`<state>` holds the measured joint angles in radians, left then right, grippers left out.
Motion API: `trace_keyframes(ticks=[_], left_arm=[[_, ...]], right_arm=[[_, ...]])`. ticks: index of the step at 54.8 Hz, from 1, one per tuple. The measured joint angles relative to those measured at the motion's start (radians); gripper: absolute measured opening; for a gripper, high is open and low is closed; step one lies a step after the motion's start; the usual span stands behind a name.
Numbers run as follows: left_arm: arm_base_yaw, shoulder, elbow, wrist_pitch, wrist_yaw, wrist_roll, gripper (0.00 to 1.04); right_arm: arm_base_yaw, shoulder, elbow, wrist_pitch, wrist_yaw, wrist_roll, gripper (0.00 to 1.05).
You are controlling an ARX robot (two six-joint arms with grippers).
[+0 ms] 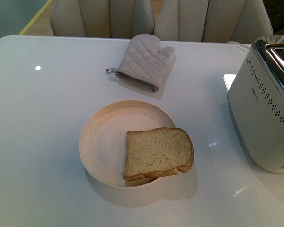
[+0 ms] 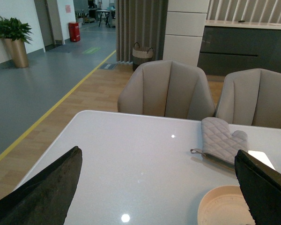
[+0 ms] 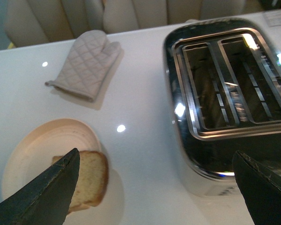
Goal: Put bread into toaster
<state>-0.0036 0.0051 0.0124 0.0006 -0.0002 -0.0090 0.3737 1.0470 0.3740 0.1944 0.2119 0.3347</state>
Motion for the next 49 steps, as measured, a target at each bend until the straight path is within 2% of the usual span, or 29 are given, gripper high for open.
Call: trace_keyframes(ticks=[6,14,31,49], left_arm=[[0.0,0.0,0.0,0.0,0.0,0.0,0.97],[0.0,0.0,0.0,0.0,0.0,0.0,0.97],[0.0,0.0,0.0,0.0,0.0,0.0,0.97],[0.0,0.0,0.0,0.0,0.0,0.0,0.97]], right_arm=[[0.019,0.318,0.1,0.155,-0.073,0.057,0.96],[0.035,0.55,0.178,0.224,-0.097,0.14,0.96],[0.078,0.824,0.308,0.221,-0.203,0.389,0.96],[0.082,0.995,0.344,0.224,-0.217,0.492,0.96]])
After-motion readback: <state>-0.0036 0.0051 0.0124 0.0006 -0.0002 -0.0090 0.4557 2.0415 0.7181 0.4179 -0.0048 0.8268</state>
